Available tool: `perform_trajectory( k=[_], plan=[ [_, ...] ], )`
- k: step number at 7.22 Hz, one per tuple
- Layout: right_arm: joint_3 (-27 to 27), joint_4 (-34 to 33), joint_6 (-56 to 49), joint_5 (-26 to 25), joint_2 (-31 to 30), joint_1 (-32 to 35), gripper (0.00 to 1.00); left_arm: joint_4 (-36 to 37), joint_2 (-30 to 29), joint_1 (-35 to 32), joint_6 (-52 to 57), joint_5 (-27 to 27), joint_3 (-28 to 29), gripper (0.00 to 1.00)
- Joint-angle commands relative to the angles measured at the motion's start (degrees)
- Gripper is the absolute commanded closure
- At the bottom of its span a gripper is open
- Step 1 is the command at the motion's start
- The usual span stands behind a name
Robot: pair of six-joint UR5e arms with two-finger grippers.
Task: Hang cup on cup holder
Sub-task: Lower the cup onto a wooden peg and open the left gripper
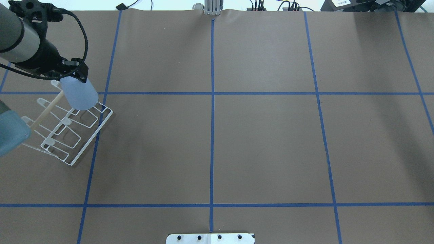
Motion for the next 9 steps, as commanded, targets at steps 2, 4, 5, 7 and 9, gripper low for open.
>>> perform_trajectory(
  k=[2,4,5,7,9],
  plan=[
    [0.3,0.0,0.0,0.1,-0.3,0.0,0.0,-3.7,0.6,0.2,0.1,-0.1,4.0,1.0],
    [0.3,0.1,0.0,0.1,-0.3,0.0,0.0,-3.7,1.7,1.1,0.0,-0.1,5.0,0.59],
    [0.3,0.3,0.0,0.2,-0.3,0.0,0.0,-3.7,2.0,2.0,0.0,0.1,5.4,0.02],
    [1.3,0.6,0.1,1.7,-0.8,0.0,0.0,-7.9,4.4,1.9,0.1,-0.1,5.0,0.02],
    [1.5,0.4,0.6,0.0,-1.6,0.0,0.0,-7.4,5.3,-1.3,7.2,-0.3,3.0,0.02]
  ],
)
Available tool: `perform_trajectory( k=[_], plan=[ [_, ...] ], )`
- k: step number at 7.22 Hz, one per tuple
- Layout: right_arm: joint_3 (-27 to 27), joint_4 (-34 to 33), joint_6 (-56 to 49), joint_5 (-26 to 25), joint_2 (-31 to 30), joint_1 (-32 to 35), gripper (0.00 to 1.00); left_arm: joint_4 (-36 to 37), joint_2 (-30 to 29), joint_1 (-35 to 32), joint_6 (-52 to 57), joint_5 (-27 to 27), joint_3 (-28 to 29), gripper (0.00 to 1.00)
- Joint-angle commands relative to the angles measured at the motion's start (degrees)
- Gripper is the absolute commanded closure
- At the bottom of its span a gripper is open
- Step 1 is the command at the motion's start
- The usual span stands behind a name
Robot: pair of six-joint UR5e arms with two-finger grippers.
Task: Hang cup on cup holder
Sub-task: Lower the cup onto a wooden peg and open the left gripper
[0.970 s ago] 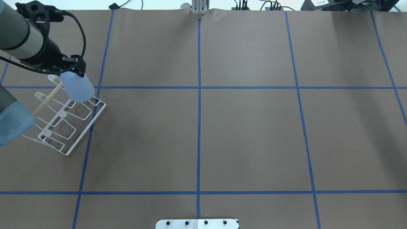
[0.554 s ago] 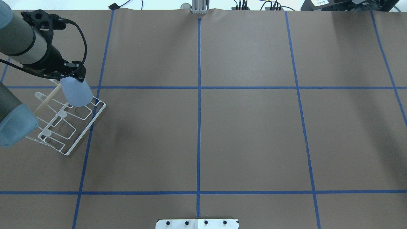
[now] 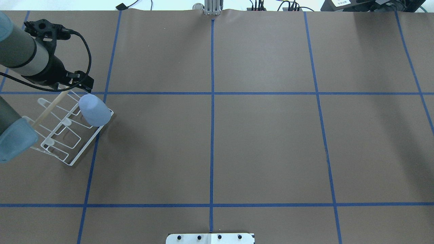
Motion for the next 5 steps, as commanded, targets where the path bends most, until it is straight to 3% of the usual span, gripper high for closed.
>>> perform_trajectory(
  k=[1,2,3,4,5],
  plan=[
    [-0.2,-0.4,0.3,-2.8,-0.4,0.0,0.0,0.1,3.7,-6.1,5.7,-0.7,-2.9,0.02],
    [-0.6,-0.7,0.3,-2.8,-0.8,0.0,0.0,0.1,7.8,-10.9,13.7,-1.0,-4.1,0.02],
    [-1.2,-0.5,0.1,-2.4,-2.6,0.0,0.0,0.1,12.7,-17.2,23.5,-6.5,-3.2,0.02],
    [-1.4,-0.2,0.1,-2.1,-4.6,0.0,0.0,-0.1,17.4,-24.0,32.5,-10.9,-0.5,0.02],
    [-1.4,-0.6,0.4,-2.2,-5.1,0.0,0.0,-0.1,18.9,-28.1,33.8,-12.1,3.2,0.02]
  ],
)
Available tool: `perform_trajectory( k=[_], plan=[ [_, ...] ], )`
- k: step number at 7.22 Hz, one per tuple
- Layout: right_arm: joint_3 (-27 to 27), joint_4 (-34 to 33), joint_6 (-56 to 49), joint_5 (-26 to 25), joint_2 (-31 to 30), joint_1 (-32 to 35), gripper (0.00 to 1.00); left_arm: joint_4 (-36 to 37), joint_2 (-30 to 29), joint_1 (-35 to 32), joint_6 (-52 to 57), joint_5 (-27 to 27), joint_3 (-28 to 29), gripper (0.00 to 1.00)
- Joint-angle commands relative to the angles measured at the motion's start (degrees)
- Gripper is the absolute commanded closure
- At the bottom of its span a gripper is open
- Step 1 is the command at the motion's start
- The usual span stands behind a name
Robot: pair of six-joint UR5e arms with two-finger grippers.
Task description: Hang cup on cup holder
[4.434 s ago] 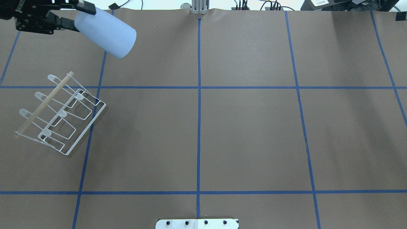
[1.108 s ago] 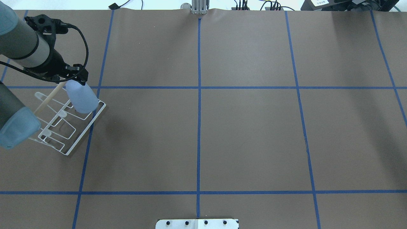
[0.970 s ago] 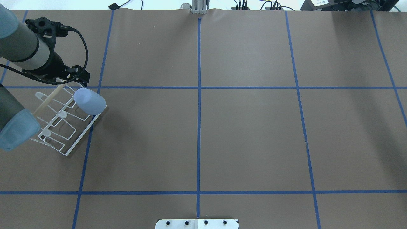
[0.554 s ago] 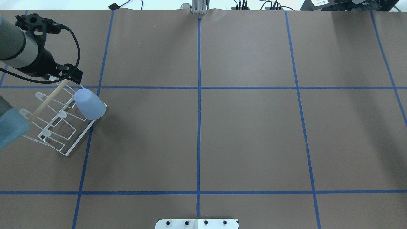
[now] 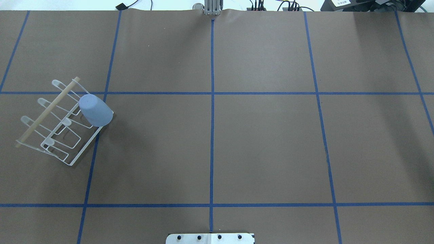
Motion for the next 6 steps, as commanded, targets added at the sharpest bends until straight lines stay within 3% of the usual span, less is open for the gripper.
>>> perform_trajectory(
  k=[1,4,6],
  plan=[
    [-0.3,-0.2,0.3,0.0,-2.5,0.0,0.0,-1.0,4.8,-7.5,5.9,-3.4,6.3,0.02],
    [-0.6,-0.3,0.6,0.8,-4.5,0.0,0.0,-2.6,6.6,-8.2,6.1,-2.9,14.0,0.02],
    [-0.5,-0.2,3.9,0.9,-4.4,0.0,0.0,-2.7,7.0,-8.6,6.1,-3.5,16.0,0.02]
  ],
)
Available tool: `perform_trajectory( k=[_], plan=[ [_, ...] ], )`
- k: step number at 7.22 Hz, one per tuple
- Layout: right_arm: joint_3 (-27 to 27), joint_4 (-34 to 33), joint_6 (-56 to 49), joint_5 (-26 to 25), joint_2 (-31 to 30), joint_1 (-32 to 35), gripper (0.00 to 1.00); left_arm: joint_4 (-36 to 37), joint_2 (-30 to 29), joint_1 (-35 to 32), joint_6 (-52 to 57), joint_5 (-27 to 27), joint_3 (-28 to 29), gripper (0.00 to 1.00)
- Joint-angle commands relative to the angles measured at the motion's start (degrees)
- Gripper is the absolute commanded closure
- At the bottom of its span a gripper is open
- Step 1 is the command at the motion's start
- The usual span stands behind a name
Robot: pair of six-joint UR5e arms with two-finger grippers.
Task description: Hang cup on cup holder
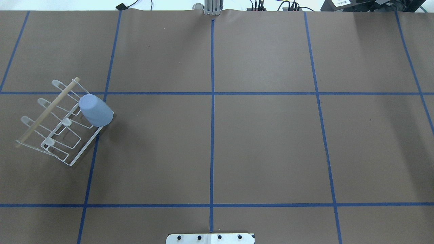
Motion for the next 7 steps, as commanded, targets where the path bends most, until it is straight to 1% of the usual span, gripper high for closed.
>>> perform_trajectory(
  k=[1,2,7],
  plan=[
    [0.2,0.2,2.6,0.5,0.1,0.0,0.0,0.0,0.4,-2.2,0.0,-2.3,1.3,0.02],
    [0.2,0.1,2.7,1.1,0.3,0.0,0.0,0.0,0.8,-3.1,0.3,-6.7,1.3,0.02],
    [0.2,0.1,2.6,1.8,0.3,0.0,0.0,0.1,0.9,-3.7,0.8,-6.7,0.9,0.02]
  ],
)
